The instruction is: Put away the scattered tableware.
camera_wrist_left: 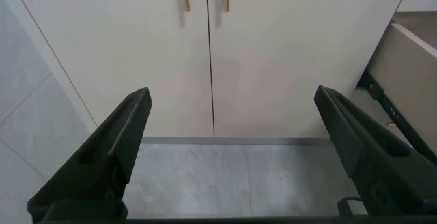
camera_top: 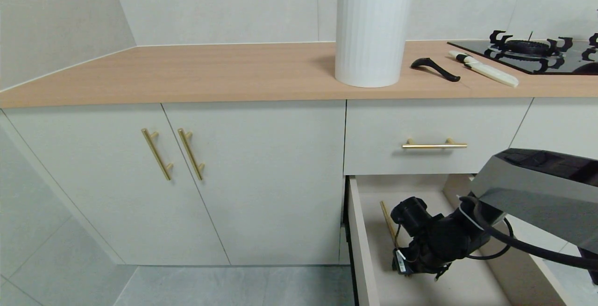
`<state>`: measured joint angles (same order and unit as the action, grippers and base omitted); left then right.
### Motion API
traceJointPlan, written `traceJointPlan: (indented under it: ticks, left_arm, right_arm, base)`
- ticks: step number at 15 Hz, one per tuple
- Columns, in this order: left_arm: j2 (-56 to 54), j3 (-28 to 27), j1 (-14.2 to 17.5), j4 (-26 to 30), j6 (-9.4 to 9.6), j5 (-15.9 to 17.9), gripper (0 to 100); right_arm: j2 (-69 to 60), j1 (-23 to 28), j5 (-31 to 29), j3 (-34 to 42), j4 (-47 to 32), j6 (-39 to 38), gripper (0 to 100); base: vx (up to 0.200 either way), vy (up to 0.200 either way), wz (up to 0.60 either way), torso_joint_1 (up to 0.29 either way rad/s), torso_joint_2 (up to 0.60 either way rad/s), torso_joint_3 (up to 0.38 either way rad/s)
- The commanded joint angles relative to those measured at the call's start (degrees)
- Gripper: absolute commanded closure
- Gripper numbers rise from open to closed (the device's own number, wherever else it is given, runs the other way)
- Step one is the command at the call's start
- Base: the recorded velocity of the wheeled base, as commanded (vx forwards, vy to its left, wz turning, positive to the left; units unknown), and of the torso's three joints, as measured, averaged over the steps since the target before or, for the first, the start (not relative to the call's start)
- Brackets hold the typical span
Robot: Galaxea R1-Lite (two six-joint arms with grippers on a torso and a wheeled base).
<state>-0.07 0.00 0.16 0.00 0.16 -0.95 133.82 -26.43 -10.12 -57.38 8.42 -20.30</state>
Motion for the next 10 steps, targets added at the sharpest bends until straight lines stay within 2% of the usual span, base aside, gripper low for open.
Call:
traceJointPlan:
  ticks: [1, 5, 10]
  left_arm:
    - [0.1, 0.0, 0.0, 0.0, 0.02, 0.0, 0]
    - [0.1, 0.0, 0.0, 0.0, 0.02, 0.0, 0]
    - [0.1, 0.0, 0.0, 0.0, 0.02, 0.0, 0]
  right_arm:
    - [-0.4, 0.0, 0.0, 0.0, 0.0, 0.0, 0]
    - [-5.4, 0.0, -0.4, 1.0, -0.4, -0.1, 0]
    - [-22.5, 0.6, -2.3, 6.4, -0.5, 0.8, 0]
  base:
    - [0.000, 0.000, 0.00, 0.000, 0.00, 0.000]
    - [0.000, 0.000, 0.00, 0.000, 0.00, 0.000]
    - [0.000, 0.000, 0.00, 0.000, 0.00, 0.000]
